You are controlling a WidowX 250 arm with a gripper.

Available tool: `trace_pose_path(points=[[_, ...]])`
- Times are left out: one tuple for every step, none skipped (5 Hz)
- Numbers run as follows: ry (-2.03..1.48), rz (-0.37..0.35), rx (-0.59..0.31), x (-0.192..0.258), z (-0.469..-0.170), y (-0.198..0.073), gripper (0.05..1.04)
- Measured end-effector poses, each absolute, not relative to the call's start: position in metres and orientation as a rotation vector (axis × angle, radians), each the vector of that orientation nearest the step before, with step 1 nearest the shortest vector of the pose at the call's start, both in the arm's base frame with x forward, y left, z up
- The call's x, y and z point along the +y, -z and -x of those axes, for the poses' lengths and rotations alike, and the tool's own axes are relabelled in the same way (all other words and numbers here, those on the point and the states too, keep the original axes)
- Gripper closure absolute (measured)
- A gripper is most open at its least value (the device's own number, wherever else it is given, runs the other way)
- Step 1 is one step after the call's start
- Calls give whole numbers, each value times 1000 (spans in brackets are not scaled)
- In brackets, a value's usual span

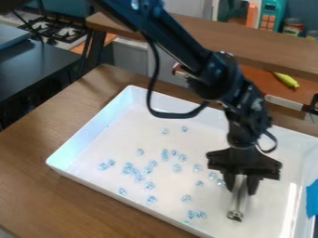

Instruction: Sweep into pile

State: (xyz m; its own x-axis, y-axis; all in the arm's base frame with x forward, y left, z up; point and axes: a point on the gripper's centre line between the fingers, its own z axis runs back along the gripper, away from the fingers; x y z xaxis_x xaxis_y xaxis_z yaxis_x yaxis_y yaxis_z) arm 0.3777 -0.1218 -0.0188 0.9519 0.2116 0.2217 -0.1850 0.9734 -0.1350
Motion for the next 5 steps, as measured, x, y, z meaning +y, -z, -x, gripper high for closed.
trace_pose_path(points=[[-187,101,-244,-104,-377,20,699],[-155,75,-268,-91,-376,21,699],[-115,50,-252,-67,-367,23,699],[-82,20,-205,-37,-349,23,700],[-65,-1,-150,-15,-336,23,700]])
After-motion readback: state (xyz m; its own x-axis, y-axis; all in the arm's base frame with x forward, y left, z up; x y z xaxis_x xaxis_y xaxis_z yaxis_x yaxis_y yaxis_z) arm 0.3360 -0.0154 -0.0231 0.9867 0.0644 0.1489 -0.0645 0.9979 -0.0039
